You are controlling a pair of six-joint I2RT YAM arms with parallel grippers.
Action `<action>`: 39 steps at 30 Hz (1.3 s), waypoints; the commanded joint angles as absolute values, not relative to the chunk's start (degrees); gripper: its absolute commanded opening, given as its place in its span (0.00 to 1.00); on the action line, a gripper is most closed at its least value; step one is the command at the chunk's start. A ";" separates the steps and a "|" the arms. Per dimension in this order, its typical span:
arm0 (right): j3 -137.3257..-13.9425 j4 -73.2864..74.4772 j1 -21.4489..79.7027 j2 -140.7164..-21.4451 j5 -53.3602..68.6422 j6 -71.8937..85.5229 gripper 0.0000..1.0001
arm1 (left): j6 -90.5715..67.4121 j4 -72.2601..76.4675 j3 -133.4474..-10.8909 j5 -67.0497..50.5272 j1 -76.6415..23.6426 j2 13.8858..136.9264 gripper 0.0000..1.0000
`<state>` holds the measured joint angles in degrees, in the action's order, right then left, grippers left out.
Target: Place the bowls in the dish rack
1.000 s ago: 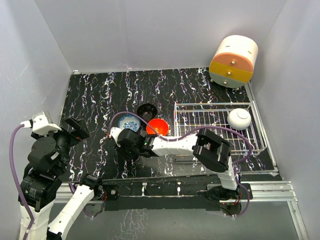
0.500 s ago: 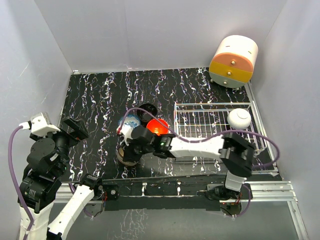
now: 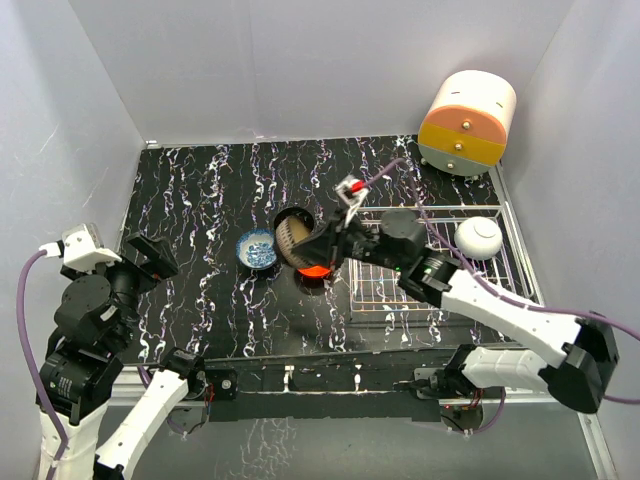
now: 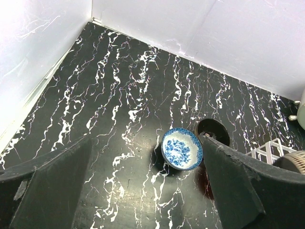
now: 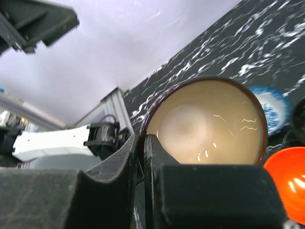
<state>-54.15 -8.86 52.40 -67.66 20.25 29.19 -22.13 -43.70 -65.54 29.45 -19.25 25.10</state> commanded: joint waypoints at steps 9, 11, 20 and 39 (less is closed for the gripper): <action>-47.81 -12.11 31.86 -50.58 18.57 36.35 0.08 | -22.06 -41.86 -66.22 27.77 -19.45 26.89 0.97; -46.38 -12.17 27.52 -49.63 21.17 38.18 0.08 | -21.91 -41.84 -66.37 27.69 -19.49 27.05 0.97; -34.91 -27.37 7.58 -51.96 38.74 53.63 0.08 | -21.97 -41.53 -66.28 26.37 -19.43 27.51 0.97; -17.31 -57.13 0.89 -67.08 45.00 75.62 0.08 | -21.88 -41.31 -65.96 26.28 -19.43 27.84 0.97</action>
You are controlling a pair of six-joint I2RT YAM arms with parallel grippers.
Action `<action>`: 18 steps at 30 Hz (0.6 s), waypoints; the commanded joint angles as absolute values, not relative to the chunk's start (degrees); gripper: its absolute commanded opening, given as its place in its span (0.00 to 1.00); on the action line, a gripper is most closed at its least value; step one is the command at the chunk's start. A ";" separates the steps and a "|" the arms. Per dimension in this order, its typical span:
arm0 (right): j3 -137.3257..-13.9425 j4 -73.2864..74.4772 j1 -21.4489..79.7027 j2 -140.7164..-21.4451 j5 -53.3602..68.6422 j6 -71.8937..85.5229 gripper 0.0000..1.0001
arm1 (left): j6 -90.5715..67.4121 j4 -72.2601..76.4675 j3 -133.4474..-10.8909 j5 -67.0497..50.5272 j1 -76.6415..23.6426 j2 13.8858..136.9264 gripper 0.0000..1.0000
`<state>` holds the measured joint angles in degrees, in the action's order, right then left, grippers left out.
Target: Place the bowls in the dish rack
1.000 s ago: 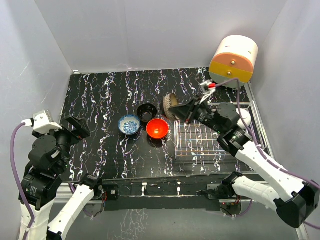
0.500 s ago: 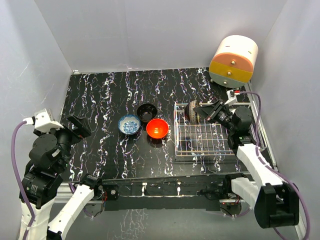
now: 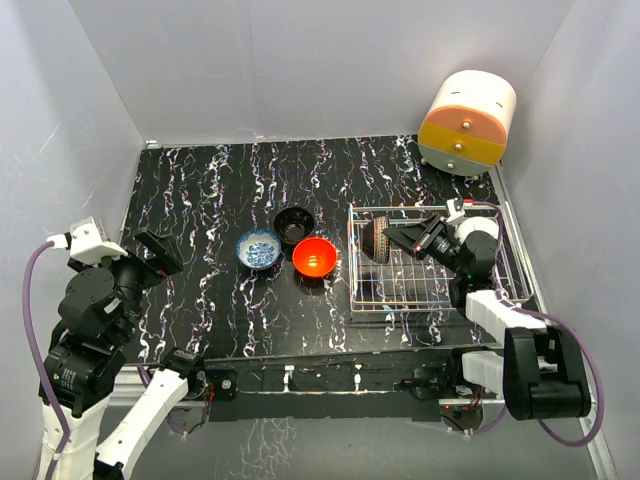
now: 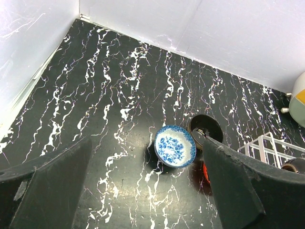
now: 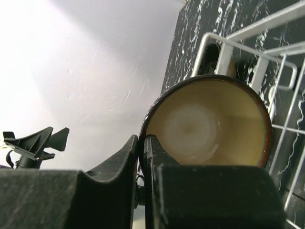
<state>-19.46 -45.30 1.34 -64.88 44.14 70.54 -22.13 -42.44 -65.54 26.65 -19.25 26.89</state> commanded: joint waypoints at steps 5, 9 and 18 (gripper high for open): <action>-14.99 -60.14 0.54 -69.94 44.65 77.97 0.08 | -21.71 -41.48 -66.45 26.50 -19.43 27.95 0.97; -14.06 -61.40 0.29 -71.66 44.87 79.39 0.08 | -21.71 -41.52 -66.49 26.46 -19.42 28.12 0.97; -11.78 -62.62 -2.00 -76.58 46.01 81.69 0.08 | -21.81 -41.33 -66.40 26.28 -19.42 28.39 0.97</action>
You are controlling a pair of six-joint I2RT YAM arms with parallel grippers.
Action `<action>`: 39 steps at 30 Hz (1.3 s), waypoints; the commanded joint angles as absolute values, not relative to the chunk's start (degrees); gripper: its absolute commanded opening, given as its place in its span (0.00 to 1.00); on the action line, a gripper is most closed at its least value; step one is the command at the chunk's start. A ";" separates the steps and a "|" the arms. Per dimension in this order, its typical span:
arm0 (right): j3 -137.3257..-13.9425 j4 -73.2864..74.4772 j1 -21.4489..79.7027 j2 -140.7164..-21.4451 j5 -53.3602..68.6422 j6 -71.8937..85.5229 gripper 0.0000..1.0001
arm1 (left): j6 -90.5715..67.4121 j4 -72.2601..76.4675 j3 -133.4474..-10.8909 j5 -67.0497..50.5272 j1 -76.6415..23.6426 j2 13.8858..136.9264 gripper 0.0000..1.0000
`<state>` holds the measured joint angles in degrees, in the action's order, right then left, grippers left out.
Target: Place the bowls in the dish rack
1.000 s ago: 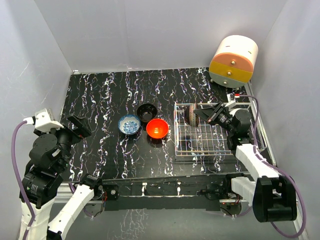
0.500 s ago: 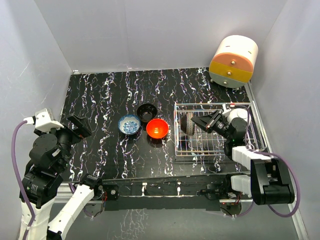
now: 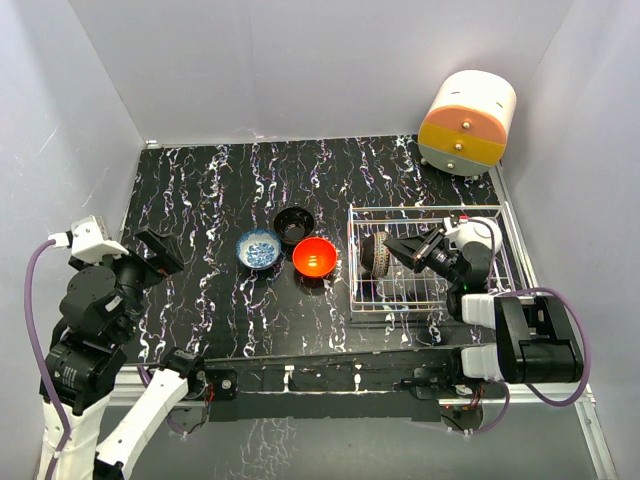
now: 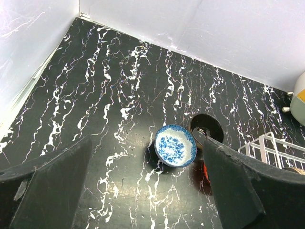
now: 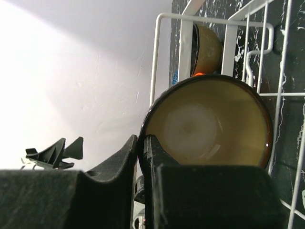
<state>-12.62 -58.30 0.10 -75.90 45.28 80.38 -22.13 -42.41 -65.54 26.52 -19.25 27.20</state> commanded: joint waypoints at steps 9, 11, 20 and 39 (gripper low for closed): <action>-10.97 -52.79 -6.55 -78.38 47.19 77.87 0.08 | -21.62 -41.16 -66.62 26.32 -19.42 28.99 0.97; -11.26 -50.21 -6.99 -78.10 47.08 76.69 0.08 | -21.62 -41.09 -66.58 26.29 -19.42 29.16 0.97; -13.46 -37.24 -8.94 -77.48 46.74 69.76 0.11 | -22.04 -40.78 -66.18 25.84 -19.45 29.22 0.97; -18.14 -12.15 -13.20 -66.67 35.95 57.09 0.23 | -22.19 -40.69 -65.24 25.84 -19.43 28.92 0.97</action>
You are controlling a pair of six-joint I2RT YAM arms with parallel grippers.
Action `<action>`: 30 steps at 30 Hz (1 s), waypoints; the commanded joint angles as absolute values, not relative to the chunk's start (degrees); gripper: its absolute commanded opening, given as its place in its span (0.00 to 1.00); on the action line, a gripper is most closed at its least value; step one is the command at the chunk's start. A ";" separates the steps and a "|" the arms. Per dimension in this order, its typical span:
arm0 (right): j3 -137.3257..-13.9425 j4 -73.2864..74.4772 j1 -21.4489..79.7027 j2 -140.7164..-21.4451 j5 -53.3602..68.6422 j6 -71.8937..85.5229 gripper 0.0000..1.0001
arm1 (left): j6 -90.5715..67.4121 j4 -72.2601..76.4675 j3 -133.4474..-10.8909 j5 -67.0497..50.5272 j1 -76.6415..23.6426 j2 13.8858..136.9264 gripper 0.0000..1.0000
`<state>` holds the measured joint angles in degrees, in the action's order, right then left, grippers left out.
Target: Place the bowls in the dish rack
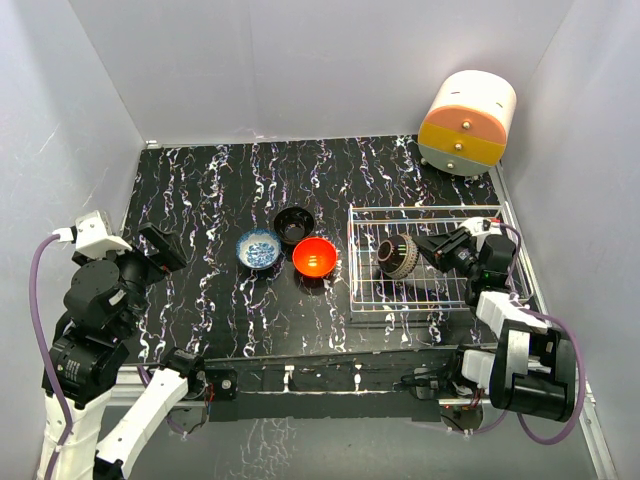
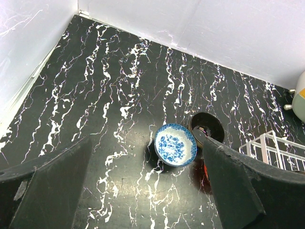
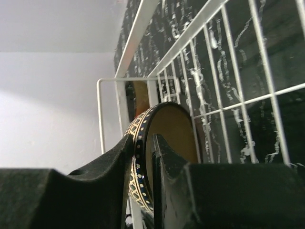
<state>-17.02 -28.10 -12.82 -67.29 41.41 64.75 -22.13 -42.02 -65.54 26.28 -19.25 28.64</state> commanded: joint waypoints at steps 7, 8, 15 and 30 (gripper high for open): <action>-18.40 -10.81 -13.87 -67.45 35.22 55.41 0.28 | -22.24 -40.59 -64.91 25.75 -19.42 28.77 0.97; -18.64 -10.18 -13.89 -67.25 34.81 55.07 0.28 | -22.24 -40.63 -64.87 25.75 -19.42 28.80 0.97; -23.44 -1.50 -13.97 -63.12 27.64 50.17 0.31 | -22.41 -40.54 -64.79 25.69 -19.42 28.67 0.97; -29.38 7.95 -13.96 -61.56 21.27 41.51 0.35 | -22.60 -39.84 -64.25 25.09 -19.47 28.56 0.97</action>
<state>-24.93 5.78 -13.82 -63.46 24.93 44.71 -22.79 -40.75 -64.49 25.45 -19.25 28.62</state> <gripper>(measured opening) 0.326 0.970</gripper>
